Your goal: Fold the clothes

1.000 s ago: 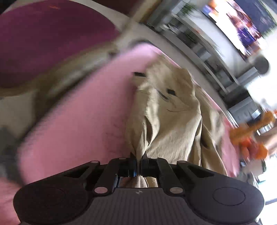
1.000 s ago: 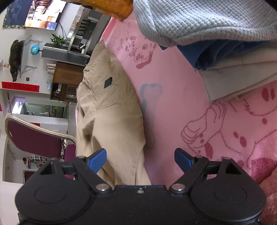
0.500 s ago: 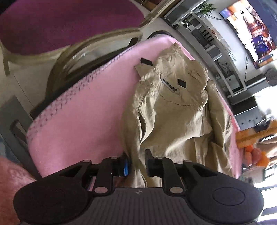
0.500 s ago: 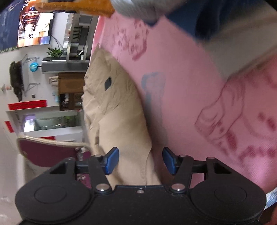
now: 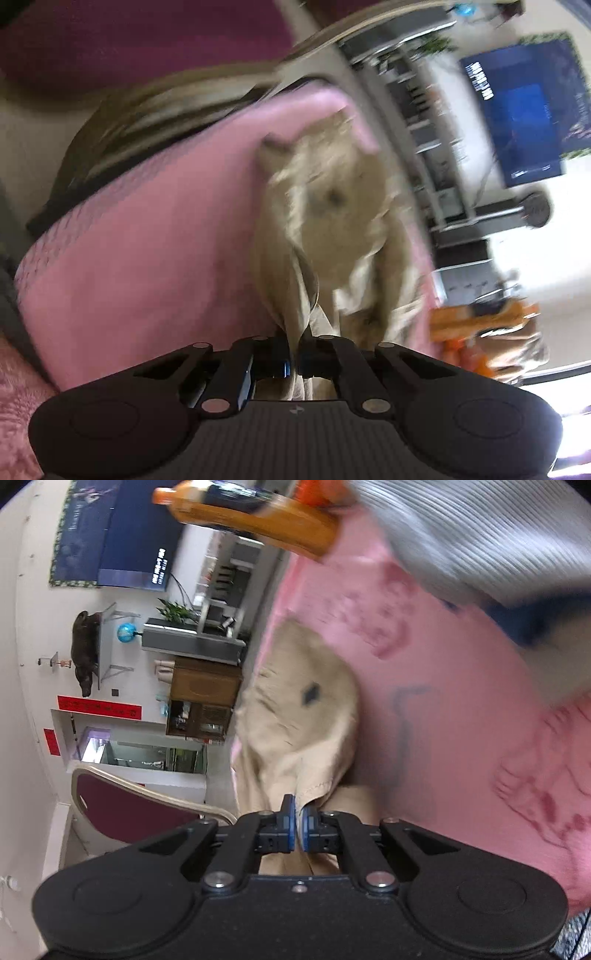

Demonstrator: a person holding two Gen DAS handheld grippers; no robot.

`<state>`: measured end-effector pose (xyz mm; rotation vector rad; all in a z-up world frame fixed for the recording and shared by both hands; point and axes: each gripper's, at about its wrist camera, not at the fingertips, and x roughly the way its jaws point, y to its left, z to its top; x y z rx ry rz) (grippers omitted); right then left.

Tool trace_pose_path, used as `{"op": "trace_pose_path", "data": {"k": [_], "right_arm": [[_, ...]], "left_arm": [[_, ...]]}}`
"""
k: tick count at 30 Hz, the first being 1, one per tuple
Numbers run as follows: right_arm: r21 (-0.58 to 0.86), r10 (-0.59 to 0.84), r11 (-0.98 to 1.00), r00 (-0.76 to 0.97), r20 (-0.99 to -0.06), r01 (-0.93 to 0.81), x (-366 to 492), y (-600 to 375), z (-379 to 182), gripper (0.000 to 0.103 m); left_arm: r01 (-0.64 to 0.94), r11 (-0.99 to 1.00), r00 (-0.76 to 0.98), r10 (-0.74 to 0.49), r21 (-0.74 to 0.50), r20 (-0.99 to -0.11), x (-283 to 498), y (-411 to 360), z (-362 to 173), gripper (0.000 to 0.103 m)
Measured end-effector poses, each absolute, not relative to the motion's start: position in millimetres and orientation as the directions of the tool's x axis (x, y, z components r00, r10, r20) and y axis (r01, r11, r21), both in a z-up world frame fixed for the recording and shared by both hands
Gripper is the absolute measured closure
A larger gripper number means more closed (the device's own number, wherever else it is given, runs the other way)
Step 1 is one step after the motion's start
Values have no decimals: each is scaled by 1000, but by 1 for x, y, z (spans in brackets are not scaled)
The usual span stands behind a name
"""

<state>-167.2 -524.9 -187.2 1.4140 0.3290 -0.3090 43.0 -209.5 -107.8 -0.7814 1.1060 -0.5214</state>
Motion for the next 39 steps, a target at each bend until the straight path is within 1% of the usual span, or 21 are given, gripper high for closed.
{"op": "trace_pose_path", "data": {"k": [2,5,7,9,11,12,14,16,17,20,23,25,28,29,31,32,33,36,37,38,39], "right_arm": [[908,-52,158,922,-384,387,-158,-530,-158,99],[925,-153,232,950,-272,302,-159,-537,-86,100],[924,-215,318,965,-147,212,-178,-531,-29,100],[896,-265,425,964,-12,128,-206,-517,27,100],[845,-295,531,949,114,64,-235,-500,79,100],[821,-301,567,943,141,58,-247,-493,99,100],[776,-305,629,935,184,52,-266,-480,133,100],[736,-304,674,931,200,62,-275,-472,160,100],[724,-304,686,933,193,74,-275,-469,168,100],[712,-304,692,942,142,116,-264,-469,181,100],[708,-298,684,953,53,175,-229,-477,177,100],[706,-281,676,959,-20,213,-195,-485,165,100],[726,-252,625,954,-161,288,-131,-501,137,100],[737,-243,598,948,-207,314,-111,-509,126,100],[751,-244,559,936,-255,351,-72,-527,116,100],[751,-254,561,935,-245,349,-63,-533,120,100],[745,-261,586,945,-199,319,-63,-535,133,100],[713,-269,664,962,-51,224,-66,-542,171,100],[684,-258,708,966,17,177,-76,-538,185,100],[651,-249,745,966,69,146,-87,-536,194,100],[624,-249,769,964,94,138,-97,-534,198,100]], "left_arm": [[59,603,426,-736,-796,-526,46,-211,-63,102],[195,525,515,-774,-828,-369,40,-206,22,103],[309,456,560,-797,-835,-228,23,-194,82,103],[420,402,583,-807,-814,-98,-2,-180,135,103],[504,361,586,-810,-785,4,-27,-167,178,102],[538,341,582,-812,-771,46,-39,-161,198,102],[580,324,573,-814,-748,91,-57,-157,226,102],[607,333,576,-810,-722,110,-70,-155,246,102],[614,343,578,-809,-710,108,-72,-156,252,102],[605,368,576,-814,-706,70,-65,-165,258,102],[549,433,591,-806,-715,-34,-36,-185,247,102],[495,493,602,-789,-716,-127,-6,-202,230,102],[415,579,598,-755,-701,-269,48,-239,202,102],[388,600,595,-743,-700,-306,67,-250,194,102],[344,627,597,-720,-699,-353,99,-267,189,103],[347,633,610,-713,-692,-346,109,-272,197,103],[379,624,627,-716,-684,-306,109,-272,211,103],[508,579,667,-733,-638,-134,89,-261,254,103],[551,572,679,-731,-608,-72,76,-254,265,102],[578,571,684,-728,-583,-34,64,-248,271,102],[587,574,682,-731,-571,-34,56,-244,266,102]]}}
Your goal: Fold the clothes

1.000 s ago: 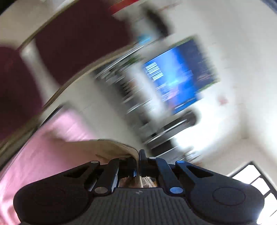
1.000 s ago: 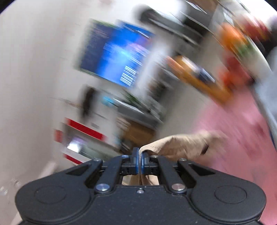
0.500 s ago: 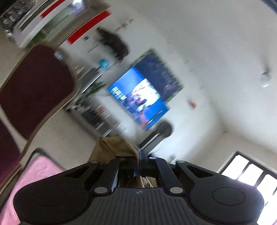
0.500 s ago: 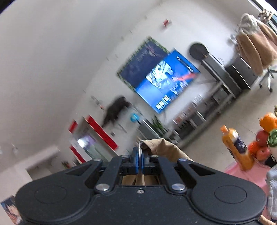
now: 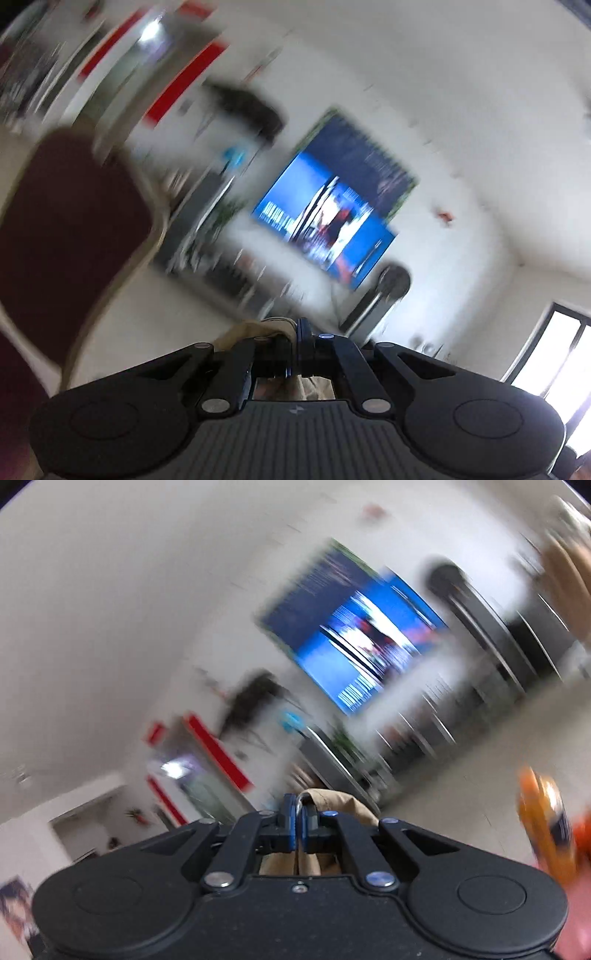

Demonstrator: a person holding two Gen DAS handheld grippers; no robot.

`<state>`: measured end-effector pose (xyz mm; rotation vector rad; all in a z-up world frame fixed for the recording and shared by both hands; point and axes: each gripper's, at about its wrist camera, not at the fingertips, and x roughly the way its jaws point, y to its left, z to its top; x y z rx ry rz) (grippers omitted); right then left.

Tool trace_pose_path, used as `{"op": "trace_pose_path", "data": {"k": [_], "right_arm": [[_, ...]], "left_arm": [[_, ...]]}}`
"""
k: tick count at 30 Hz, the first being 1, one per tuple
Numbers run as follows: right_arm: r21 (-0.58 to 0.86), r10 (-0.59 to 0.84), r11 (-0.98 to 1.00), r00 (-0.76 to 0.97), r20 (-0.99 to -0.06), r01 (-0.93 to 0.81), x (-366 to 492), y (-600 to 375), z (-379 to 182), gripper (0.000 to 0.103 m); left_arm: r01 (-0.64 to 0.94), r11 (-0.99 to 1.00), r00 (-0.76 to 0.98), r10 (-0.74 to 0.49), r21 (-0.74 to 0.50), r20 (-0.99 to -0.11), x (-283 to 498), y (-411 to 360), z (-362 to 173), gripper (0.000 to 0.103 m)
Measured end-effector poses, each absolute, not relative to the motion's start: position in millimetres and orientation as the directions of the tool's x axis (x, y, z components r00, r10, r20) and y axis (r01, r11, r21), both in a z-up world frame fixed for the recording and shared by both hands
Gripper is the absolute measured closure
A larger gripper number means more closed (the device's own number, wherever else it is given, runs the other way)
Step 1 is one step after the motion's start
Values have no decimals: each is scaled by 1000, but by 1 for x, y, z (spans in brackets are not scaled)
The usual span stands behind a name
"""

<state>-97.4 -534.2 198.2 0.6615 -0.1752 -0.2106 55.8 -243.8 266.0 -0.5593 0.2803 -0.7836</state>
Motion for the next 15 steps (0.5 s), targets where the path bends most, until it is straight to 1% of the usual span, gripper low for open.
{"op": "trace_pose_path", "data": {"k": [1,2,3,6,8,11,13,15], "right_arm": [[615,-252,775,964,86,148,-106,-535,195,100],[617,-250,770,966,58,162,-113,-538,185,100],[620,-249,763,968,23,182,-119,-540,173,99],[668,-241,683,954,-176,296,-125,-554,101,99],[705,-220,614,935,-279,355,-127,-559,47,99],[711,-180,526,878,-443,467,-128,-549,-35,99],[680,-151,488,820,-552,547,-128,-542,-89,99],[654,-115,448,765,-634,610,-132,-536,-136,99]], "left_arm": [[589,578,676,-736,-565,-48,50,-241,256,102],[591,582,670,-740,-559,-62,45,-238,246,102],[578,589,658,-746,-565,-105,44,-237,227,102],[496,619,592,-754,-609,-284,48,-241,149,102],[414,646,542,-741,-641,-396,51,-244,92,102],[295,723,491,-676,-625,-550,51,-253,5,102],[218,785,445,-608,-580,-657,58,-259,-49,102],[149,837,392,-538,-526,-746,63,-262,-90,101]]}}
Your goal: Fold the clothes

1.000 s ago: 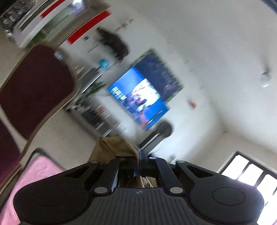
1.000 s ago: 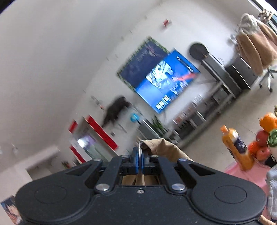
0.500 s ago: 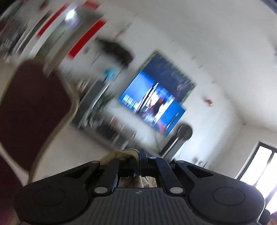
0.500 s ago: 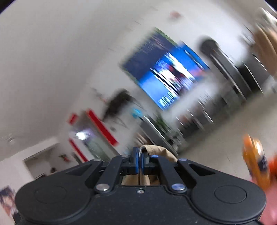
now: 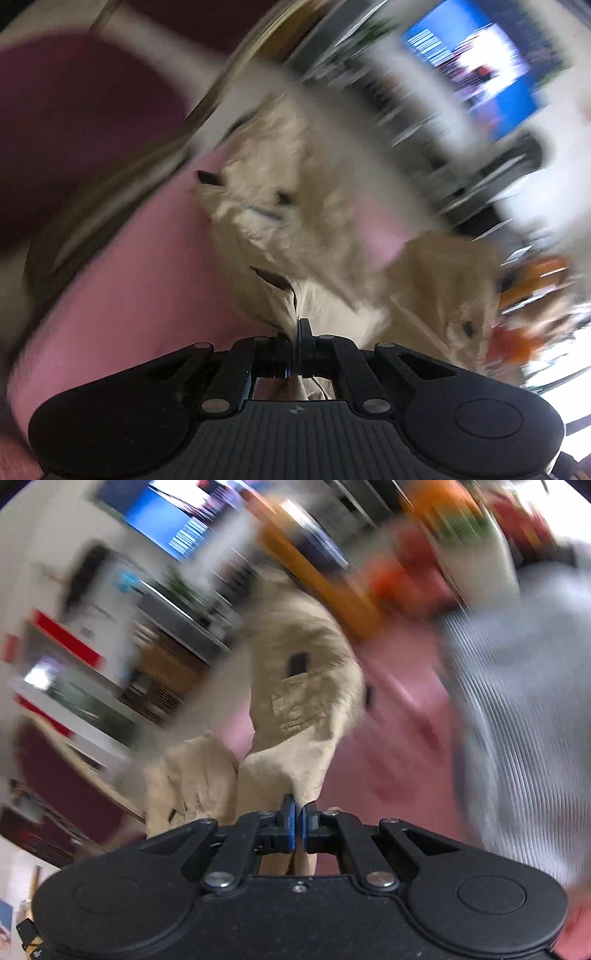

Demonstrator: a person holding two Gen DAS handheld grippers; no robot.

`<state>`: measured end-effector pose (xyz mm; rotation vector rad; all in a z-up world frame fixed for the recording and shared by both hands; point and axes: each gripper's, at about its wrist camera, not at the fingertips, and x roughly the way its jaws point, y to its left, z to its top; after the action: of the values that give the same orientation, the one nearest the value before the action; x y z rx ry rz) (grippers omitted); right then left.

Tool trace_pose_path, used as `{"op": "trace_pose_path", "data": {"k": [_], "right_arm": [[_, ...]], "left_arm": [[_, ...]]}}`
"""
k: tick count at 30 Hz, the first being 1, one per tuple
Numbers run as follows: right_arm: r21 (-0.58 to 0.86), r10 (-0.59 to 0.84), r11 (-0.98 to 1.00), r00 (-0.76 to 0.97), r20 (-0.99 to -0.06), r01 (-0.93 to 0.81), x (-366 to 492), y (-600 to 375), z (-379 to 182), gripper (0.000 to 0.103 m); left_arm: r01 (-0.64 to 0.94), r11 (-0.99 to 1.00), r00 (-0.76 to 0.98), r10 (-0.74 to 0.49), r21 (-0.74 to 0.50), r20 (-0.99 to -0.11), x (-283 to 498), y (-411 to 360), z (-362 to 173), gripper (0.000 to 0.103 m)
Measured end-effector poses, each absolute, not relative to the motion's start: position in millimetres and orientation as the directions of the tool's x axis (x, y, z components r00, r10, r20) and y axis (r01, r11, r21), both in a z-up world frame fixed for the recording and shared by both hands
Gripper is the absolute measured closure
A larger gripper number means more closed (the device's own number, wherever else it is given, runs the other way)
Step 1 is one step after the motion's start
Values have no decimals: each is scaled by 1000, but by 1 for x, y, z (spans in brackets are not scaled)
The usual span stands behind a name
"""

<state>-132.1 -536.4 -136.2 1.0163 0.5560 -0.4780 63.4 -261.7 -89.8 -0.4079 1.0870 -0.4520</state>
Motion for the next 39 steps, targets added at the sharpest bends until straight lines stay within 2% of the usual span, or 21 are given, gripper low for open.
{"op": "trace_pose_path", "data": {"k": [2,4,5,6,7,9,11,15,17,20,22,24,25,26,28,31,33,34,35,36,39], "right_arm": [[635,-86,395,715,-694,664,-143,-533,-174,94],[652,-55,337,706,-706,679,-158,-529,-185,87],[673,-41,328,722,-691,663,-163,-529,-182,86],[687,-38,343,740,-672,641,-168,-528,-175,76],[696,-39,359,755,-655,622,-175,-527,-168,58],[698,-54,380,768,-638,607,-189,-517,-161,40],[714,-42,368,778,-627,595,-198,-513,-162,39],[725,36,379,773,-633,575,-197,-500,-163,34],[686,45,441,750,-660,578,-188,-493,-160,23],[658,66,497,732,-678,565,-180,-485,-159,14],[631,77,535,711,-699,562,-174,-480,-158,14],[589,69,585,689,-721,558,-164,-477,-160,15],[564,59,610,678,-733,557,-158,-475,-162,21],[538,48,630,664,-746,559,-155,-473,-166,36],[500,35,657,640,-768,564,-146,-471,-174,50],[461,27,691,616,-787,558,-136,-468,-181,51],[455,24,697,616,-787,555,-137,-465,-181,73],[465,32,689,617,-786,556,-138,-465,-181,90],[473,29,683,626,-779,556,-140,-465,-178,91],[484,27,675,638,-770,556,-142,-465,-174,92],[578,26,606,712,-702,547,-155,-467,-148,92]], "left_arm": [[108,863,358,-497,-494,-790,64,-257,-117,94],[87,850,370,-512,-520,-775,50,-239,-116,76],[86,842,376,-522,-532,-766,44,-231,-109,64],[92,833,381,-535,-545,-754,39,-225,-101,61],[109,828,388,-545,-550,-743,30,-219,-97,60],[150,820,402,-560,-552,-724,7,-207,-93,53],[199,830,406,-554,-522,-727,-6,-211,-94,45],[336,834,388,-545,-437,-743,-24,-246,-103,43],[409,827,395,-541,-385,-743,-32,-261,-104,41],[491,809,405,-541,-323,-738,-41,-276,-105,38],[516,801,407,-540,-302,-737,-40,-285,-111,39],[536,796,413,-537,-281,-735,-40,-292,-116,47],[538,798,417,-531,-272,-737,-39,-294,-118,47],[536,801,414,-524,-267,-744,-38,-297,-122,48],[534,806,409,-510,-255,-757,-38,-300,-127,51],[540,810,411,-492,-230,-767,-37,-304,-131,54],[543,812,405,-476,-214,-780,-36,-305,-130,74],[539,814,397,-472,-216,-788,-34,-305,-128,77],[533,816,387,-472,-226,-792,-33,-304,-125,92],[517,816,372,-485,-258,-791,-31,-299,-119,99],[450,794,321,-571,-409,-755,-24,-278,-92,99]]}}
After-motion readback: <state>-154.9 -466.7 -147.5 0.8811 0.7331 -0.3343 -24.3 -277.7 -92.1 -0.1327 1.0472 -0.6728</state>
